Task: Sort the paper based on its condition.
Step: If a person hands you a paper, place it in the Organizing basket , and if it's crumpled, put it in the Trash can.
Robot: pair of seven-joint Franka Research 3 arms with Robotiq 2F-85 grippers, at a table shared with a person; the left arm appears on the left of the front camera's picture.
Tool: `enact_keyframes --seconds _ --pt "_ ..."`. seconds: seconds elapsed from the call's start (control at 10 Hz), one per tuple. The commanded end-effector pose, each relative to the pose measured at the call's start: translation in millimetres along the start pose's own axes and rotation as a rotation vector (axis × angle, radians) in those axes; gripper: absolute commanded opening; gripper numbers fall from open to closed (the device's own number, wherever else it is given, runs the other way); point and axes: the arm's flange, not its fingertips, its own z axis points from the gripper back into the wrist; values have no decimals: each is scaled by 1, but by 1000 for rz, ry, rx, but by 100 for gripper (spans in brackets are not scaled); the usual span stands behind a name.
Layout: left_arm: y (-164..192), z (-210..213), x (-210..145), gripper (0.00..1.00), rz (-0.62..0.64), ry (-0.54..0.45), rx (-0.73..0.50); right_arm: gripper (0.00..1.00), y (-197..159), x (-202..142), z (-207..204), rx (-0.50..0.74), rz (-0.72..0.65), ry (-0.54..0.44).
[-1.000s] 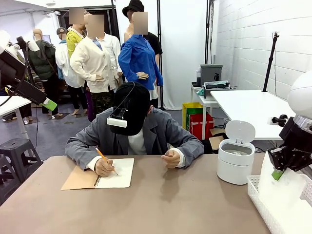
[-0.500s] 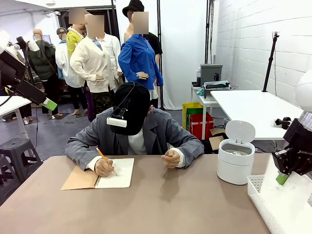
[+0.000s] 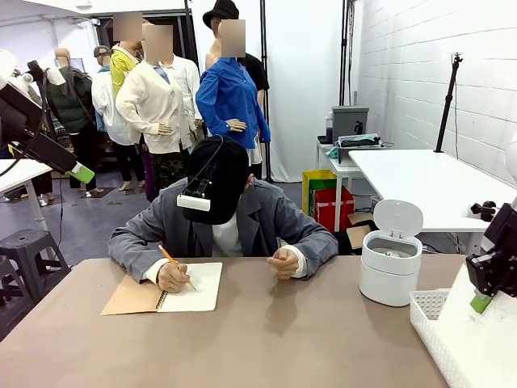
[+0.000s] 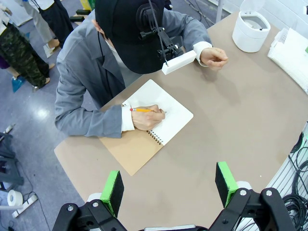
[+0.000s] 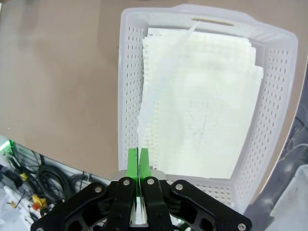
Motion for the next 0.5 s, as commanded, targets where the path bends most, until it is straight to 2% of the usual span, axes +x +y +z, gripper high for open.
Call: enact_keyframes --seconds 0.0,0.4 --pt "0 0 0 100 -3 0 1 0 -4 -77 -80 -11 31 9" --pt "0 0 0 100 -3 0 1 0 -4 -76 -94 -25 31 10"
